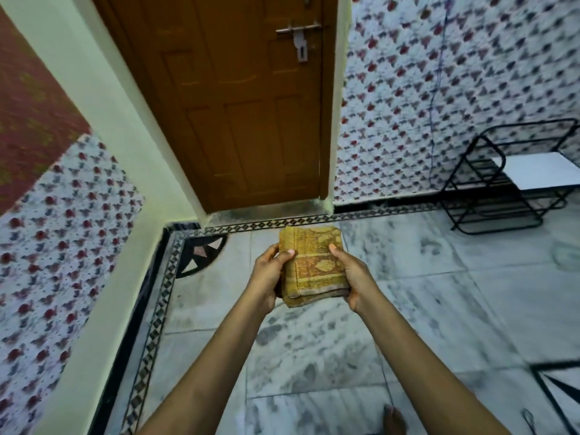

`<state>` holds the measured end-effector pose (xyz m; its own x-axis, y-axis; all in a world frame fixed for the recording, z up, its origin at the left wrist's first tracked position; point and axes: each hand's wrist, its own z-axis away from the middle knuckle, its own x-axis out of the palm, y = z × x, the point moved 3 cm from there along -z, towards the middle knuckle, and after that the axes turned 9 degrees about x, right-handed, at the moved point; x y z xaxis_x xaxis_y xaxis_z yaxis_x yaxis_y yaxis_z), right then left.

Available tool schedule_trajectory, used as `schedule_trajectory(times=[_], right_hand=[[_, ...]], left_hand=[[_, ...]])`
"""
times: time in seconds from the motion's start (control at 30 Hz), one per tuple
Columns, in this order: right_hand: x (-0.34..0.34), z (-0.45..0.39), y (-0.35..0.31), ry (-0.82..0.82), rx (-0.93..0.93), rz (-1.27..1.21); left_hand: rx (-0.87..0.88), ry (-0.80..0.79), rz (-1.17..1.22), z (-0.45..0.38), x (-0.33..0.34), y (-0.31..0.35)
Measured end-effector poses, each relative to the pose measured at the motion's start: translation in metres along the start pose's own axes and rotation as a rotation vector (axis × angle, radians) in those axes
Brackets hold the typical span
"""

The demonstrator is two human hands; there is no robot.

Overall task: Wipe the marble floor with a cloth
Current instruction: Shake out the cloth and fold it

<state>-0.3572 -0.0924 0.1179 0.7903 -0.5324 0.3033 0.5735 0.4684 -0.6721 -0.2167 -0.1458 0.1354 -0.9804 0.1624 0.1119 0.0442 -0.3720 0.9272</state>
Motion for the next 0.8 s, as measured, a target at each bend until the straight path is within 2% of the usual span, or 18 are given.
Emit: schedule_trajectory(times=[0.13, 0.47, 0.8], right_hand=[[-0.056, -0.023, -0.032, 0.042, 0.007, 0.011], [-0.227, -0.071, -0.162, 0.096, -0.033, 0.051], [-0.354, -0.134, -0.282, 0.15, -0.145, -0.005]], left_hand=[[-0.03, 0.005, -0.005, -0.018, 0.067, -0.009], [-0.017, -0.016, -0.008, -0.064, 0.284, -0.016], [-0.014, -0.123, 0.003, -0.137, 0.463, 0.0]])
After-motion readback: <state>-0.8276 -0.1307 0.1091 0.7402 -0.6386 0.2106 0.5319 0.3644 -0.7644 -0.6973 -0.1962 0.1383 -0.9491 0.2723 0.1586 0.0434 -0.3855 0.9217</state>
